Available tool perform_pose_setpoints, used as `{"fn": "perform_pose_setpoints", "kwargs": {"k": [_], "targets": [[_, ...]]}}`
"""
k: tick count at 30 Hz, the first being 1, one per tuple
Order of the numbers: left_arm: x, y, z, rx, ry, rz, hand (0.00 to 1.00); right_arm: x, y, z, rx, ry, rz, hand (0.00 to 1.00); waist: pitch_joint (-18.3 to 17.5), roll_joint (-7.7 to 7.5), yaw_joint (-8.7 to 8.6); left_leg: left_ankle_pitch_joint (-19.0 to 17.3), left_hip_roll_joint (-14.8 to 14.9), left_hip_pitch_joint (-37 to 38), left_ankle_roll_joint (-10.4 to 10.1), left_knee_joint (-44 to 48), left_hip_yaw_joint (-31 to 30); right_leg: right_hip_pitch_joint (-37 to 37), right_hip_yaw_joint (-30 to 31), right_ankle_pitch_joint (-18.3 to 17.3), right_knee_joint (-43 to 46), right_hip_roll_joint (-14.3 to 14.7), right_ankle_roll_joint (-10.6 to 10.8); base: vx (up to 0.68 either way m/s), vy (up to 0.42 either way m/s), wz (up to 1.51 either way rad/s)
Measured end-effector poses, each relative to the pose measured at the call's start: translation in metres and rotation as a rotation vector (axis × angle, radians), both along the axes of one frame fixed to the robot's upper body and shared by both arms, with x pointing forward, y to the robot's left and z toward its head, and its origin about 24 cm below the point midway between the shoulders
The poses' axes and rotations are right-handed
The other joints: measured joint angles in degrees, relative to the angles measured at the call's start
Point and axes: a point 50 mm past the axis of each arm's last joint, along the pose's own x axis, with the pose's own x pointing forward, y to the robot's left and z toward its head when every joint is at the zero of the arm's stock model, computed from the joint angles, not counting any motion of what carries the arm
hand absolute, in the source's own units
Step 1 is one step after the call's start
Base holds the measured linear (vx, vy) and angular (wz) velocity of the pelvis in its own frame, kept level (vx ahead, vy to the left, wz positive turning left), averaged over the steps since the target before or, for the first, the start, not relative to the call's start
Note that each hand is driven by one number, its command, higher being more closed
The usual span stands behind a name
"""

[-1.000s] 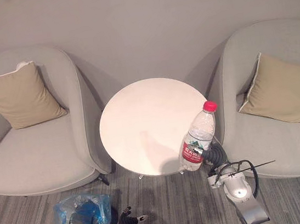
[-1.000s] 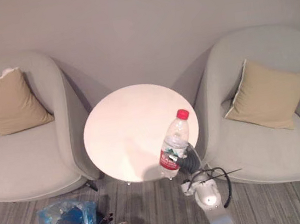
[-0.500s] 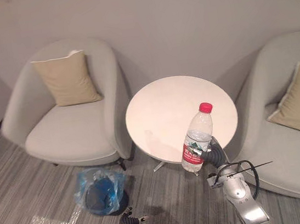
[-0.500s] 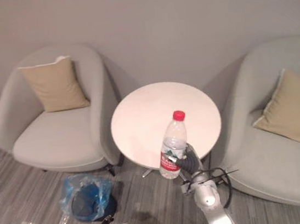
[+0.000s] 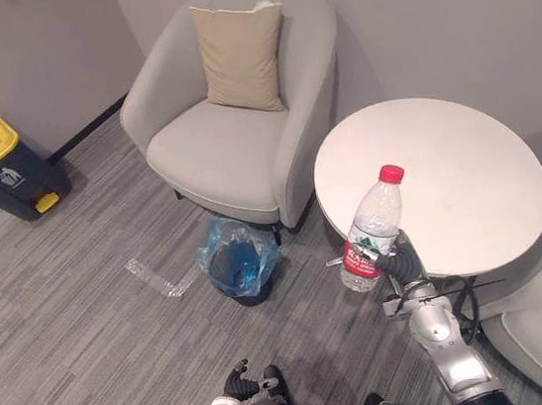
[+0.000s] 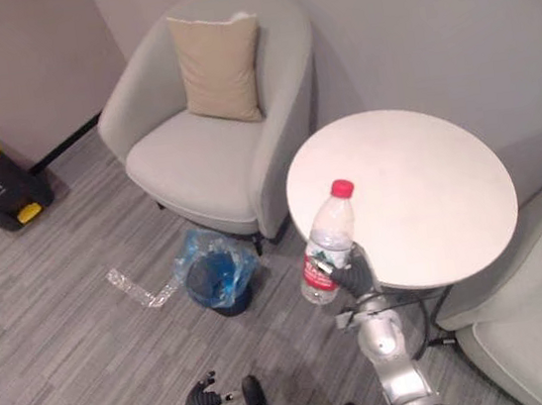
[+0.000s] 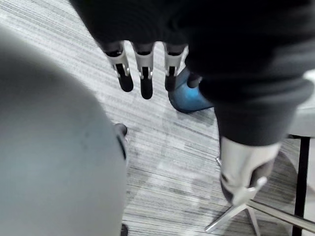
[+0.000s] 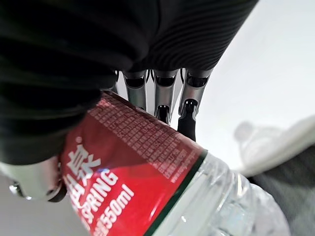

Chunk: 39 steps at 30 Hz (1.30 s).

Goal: Gather rubbish on tea table into small bin, then transfer packed bag to large trash can.

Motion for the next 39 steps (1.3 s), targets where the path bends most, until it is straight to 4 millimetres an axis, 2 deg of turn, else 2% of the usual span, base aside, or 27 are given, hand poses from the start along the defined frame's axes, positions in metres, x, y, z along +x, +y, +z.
{"fn": "perform_pose_setpoints", "kwargs": {"k": [1, 3, 4, 7, 9, 11, 12, 13, 14, 15, 16, 18, 19, 20, 21, 22, 23, 24, 25, 26, 28, 29, 31, 32, 34, 35, 39], "targets": [[0.000, 0.000, 0.000, 0.000, 0.000, 0.000, 0.00, 0.000, 0.002, -0.003, 0.001, 0.012, 0.006, 1.00, 0.02, -0.03, 0.02, -0.44, -0.39, -0.06, 0.31, 0.26, 0.04, -0.01, 0.20, -0.19, 0.21, -0.35, 0.28, 0.07, 0.128, 0.13], [0.002, 0.000, 0.001, -0.001, -0.007, 0.000, 0.00, 0.000, 0.009, -0.010, -0.007, 0.050, 0.038, 1.00, 0.30, -0.48, 0.14, -3.79, -1.91, -0.62, 1.29, 3.57, 0.29, -0.03, 2.31, -2.14, 2.12, -2.00, 1.43, 0.11, 0.135, 0.15], [0.003, 0.001, 0.001, 0.001, -0.011, 0.000, 0.00, -0.001, 0.012, -0.012, -0.009, 0.057, 0.052, 1.00, 0.54, -1.14, 0.15, -6.66, -2.40, -1.95, 1.45, 7.33, 0.40, 0.00, 3.23, -3.58, 3.40, -2.80, 1.87, 0.13, 0.116, 0.22], [0.008, 0.005, 0.003, 0.013, -0.025, -0.001, 0.00, 0.000, 0.015, -0.011, -0.014, 0.054, 0.073, 1.00, 0.53, -1.34, 0.15, -12.41, -3.06, -4.14, 2.63, 15.36, -1.32, 0.40, 5.83, -4.81, 7.01, -3.44, -1.93, 0.17, 0.113, 0.22], [0.006, 0.007, 0.003, 0.023, -0.019, 0.004, 0.00, -0.001, 0.016, -0.012, -0.015, 0.060, 0.077, 1.00, 0.63, -1.06, -0.68, -13.21, -3.22, -3.32, 3.43, 15.47, -4.00, -2.80, 8.92, -2.75, 15.26, -3.03, -5.16, 0.22, 0.106, 0.53], [0.006, 0.008, 0.003, 0.025, -0.019, 0.006, 0.00, -0.001, 0.016, -0.012, -0.014, 0.061, 0.079, 1.00, 0.84, -1.28, -1.30, -13.41, -2.78, -1.42, 3.38, 13.89, -6.95, -4.37, 11.72, -5.32, 16.19, 0.20, -4.01, 0.22, 0.049, 0.65], [0.004, 0.011, 0.002, 0.032, -0.010, 0.009, 0.00, -0.001, 0.016, -0.012, -0.015, 0.062, 0.081, 1.00, 0.84, -1.38, -1.22, -13.15, -2.71, 1.03, 3.58, 11.86, -8.66, -5.32, 12.83, -6.01, 15.35, 3.03, -3.20, 0.30, -0.002, 0.55], [0.001, 0.011, 0.000, 0.030, 0.003, 0.014, 0.00, -0.001, 0.017, -0.012, -0.015, 0.063, 0.084, 1.00, 1.06, -0.89, -1.23, -12.80, -2.62, 3.68, 3.24, 9.98, -10.02, -6.67, 13.30, -5.98, 14.39, 5.53, -3.27, 0.37, -0.011, 0.52], [0.000, 0.009, 0.000, 0.027, 0.008, 0.014, 0.00, -0.001, 0.017, -0.012, -0.016, 0.062, 0.086, 1.00, 1.05, -0.90, -1.24, -12.81, -2.60, 4.60, 3.23, 9.30, -10.66, -7.33, 13.30, -5.92, 14.01, 6.33, -3.37, 0.40, -0.024, 0.54], [-0.002, 0.010, -0.002, 0.032, 0.026, 0.017, 0.00, -0.001, 0.017, -0.013, -0.017, 0.064, 0.091, 1.00, 1.05, -0.82, -1.49, -12.48, -2.48, 7.03, 2.61, 7.75, -11.92, -9.50, 13.59, -5.41, 11.81, 8.78, -3.54, 0.42, -0.043, 0.70], [-0.005, 0.012, -0.003, 0.037, 0.039, 0.017, 0.00, -0.002, 0.017, -0.013, -0.017, 0.069, 0.092, 1.00, 0.99, -0.74, -2.15, -12.51, -2.75, 8.15, 2.41, 7.02, -13.69, -10.60, 14.79, -3.34, 8.25, 10.31, -3.92, 0.37, -0.057, 1.02], [-0.007, 0.013, -0.005, 0.039, 0.050, 0.018, 0.00, -0.004, 0.015, -0.015, -0.018, 0.074, 0.088, 1.00, 0.68, -1.53, -2.83, -13.00, -3.68, 9.07, 1.60, 7.11, -16.02, -11.52, 15.85, 2.09, 2.12, 10.64, -4.70, 0.34, -0.091, 0.95], [-0.007, 0.013, -0.005, 0.039, 0.050, 0.021, 0.00, -0.007, 0.013, -0.017, -0.019, 0.088, 0.085, 1.00, 0.38, -2.10, -2.75, -14.26, -4.58, 10.07, -0.15, 7.40, -17.00, -11.31, 16.25, 11.53, -2.71, 10.11, -4.42, 0.46, -0.163, 0.74], [-0.008, 0.012, -0.005, 0.032, 0.052, 0.037, 0.00, -0.008, 0.012, -0.019, -0.021, 0.099, 0.088, 1.00, 0.09, -0.95, -1.91, -15.71, -3.58, 10.14, -1.81, 8.54, -16.91, -10.36, 14.99, 12.18, -3.19, 10.54, -7.42, 0.46, -0.151, 0.57], [-0.009, 0.011, -0.005, 0.028, 0.054, 0.040, 0.00, -0.008, 0.013, -0.018, -0.022, 0.096, 0.092, 1.00, 0.03, -0.34, -1.57, -16.29, -2.94, 9.88, -2.76, 9.34, -16.69, -9.95, 14.93, 12.20, -3.56, 10.95, -7.49, 0.42, -0.102, 0.27], [-0.010, 0.010, -0.006, 0.023, 0.055, 0.046, 0.00, -0.006, 0.012, -0.017, -0.026, 0.088, 0.095, 1.00, -0.02, 0.42, -1.56, -18.29, -1.23, 9.20, -5.60, 12.18, -15.00, -8.07, 14.54, 11.80, -5.43, 12.10, -8.08, 0.32, -0.047, 0.16], [-0.010, 0.010, -0.005, 0.020, 0.053, 0.055, 0.00, -0.006, 0.012, -0.016, -0.026, 0.086, 0.095, 1.00, 0.03, 0.40, -1.57, -19.59, -0.26, 8.26, -7.21, 15.60, -13.14, -6.76, 14.51, 11.28, -6.46, 12.66, -8.84, 0.29, -0.049, 0.16], [-0.009, 0.011, -0.005, 0.019, 0.053, 0.060, 0.00, -0.006, 0.011, -0.016, -0.026, 0.085, 0.093, 1.00, 0.04, 0.38, -1.57, -20.11, 0.27, 7.66, -7.70, 17.46, -12.11, -6.15, 14.56, 10.99, -6.71, 12.87, -9.23, 0.19, -0.021, 0.12], [-0.008, 0.011, -0.005, 0.018, 0.051, 0.059, 0.00, -0.006, 0.010, -0.016, -0.026, 0.087, 0.088, 1.00, 0.15, 0.35, -1.47, -21.36, 1.68, 5.77, -8.45, 23.62, -9.13, -4.08, 15.00, 10.41, -7.40, 13.17, -10.01, 0.22, 0.008, 0.06], [-0.008, 0.011, -0.005, 0.018, 0.048, 0.056, 0.00, -0.006, 0.008, -0.017, -0.027, 0.087, 0.080, 1.00, 0.19, 0.31, -1.44, -22.81, 3.21, 5.47, -6.58, 27.37, -6.40, -2.67, 15.82, 9.65, -7.31, 13.20, -9.91, 0.20, 0.026, 0.01], [-0.008, 0.010, -0.005, 0.020, 0.049, 0.054, 0.00, -0.005, 0.007, -0.015, -0.031, 0.081, 0.075, 1.00, 0.13, 0.36, -1.41, -24.08, 5.24, 4.99, -5.59, 28.58, -5.19, -1.53, 16.53, 9.15, -7.16, 13.07, -9.66, 0.13, 0.076, -0.20], [-0.007, 0.010, -0.004, 0.021, 0.043, 0.044, 0.00, -0.002, 0.006, -0.013, -0.037, 0.070, 0.078, 1.00, 0.22, 0.28, -1.46, -24.03, 7.06, 4.02, -5.63, 27.14, -5.10, -1.28, 17.47, 8.60, -7.08, 12.36, -8.79, 0.10, 0.155, -0.34], [-0.005, 0.004, -0.004, 0.022, 0.037, 0.008, 0.00, -0.002, 0.003, -0.013, -0.051, 0.070, 0.076, 1.00, 0.42, 1.42, -1.84, -20.25, 9.48, 3.93, -6.17, 20.13, -6.08, -1.34, 18.16, 8.11, -6.38, 12.19, -7.37, 0.05, 0.179, -0.24], [-0.005, 0.001, -0.004, 0.019, 0.038, -0.008, 0.00, -0.004, 0.001, -0.017, -0.058, 0.091, 0.071, 1.00, 0.46, 1.69, -2.14, -18.28, 9.05, 4.73, -7.89, 17.48, -6.97, -1.34, 19.07, 7.84, -5.87, 11.61, -5.89, 0.05, 0.214, -0.11], [-0.004, 0.003, -0.003, 0.035, 0.039, -0.037, 0.00, -0.007, 0.004, -0.019, -0.043, 0.101, 0.074, 1.00, 0.21, 0.76, -2.51, -17.19, 6.08, 6.62, -6.50, 14.40, -5.56, -1.74, 19.89, 7.96, -6.12, 9.23, -4.34, 0.05, 0.244, -0.13], [-0.005, 0.002, -0.004, 0.035, 0.039, -0.050, 0.00, -0.007, 0.005, -0.020, -0.041, 0.105, 0.077, 1.00, 0.21, 0.83, -2.54, -17.01, 5.12, 6.84, -6.20, 13.79, -5.16, -1.82, 20.36, 8.13, -6.27, 8.32, -3.82, 0.02, 0.175, -0.12], [-0.004, 0.007, -0.003, 0.050, 0.038, -0.052, 0.00, -0.007, 0.008, -0.020, -0.041, 0.107, 0.090, 1.00, 0.19, 0.85, -2.47, -16.79, 3.50, 6.90, -5.83, 13.05, -4.04, -2.38, 21.66, 9.02, -7.02, 6.88, -2.44, 0.01, 0.115, -0.11]]}}
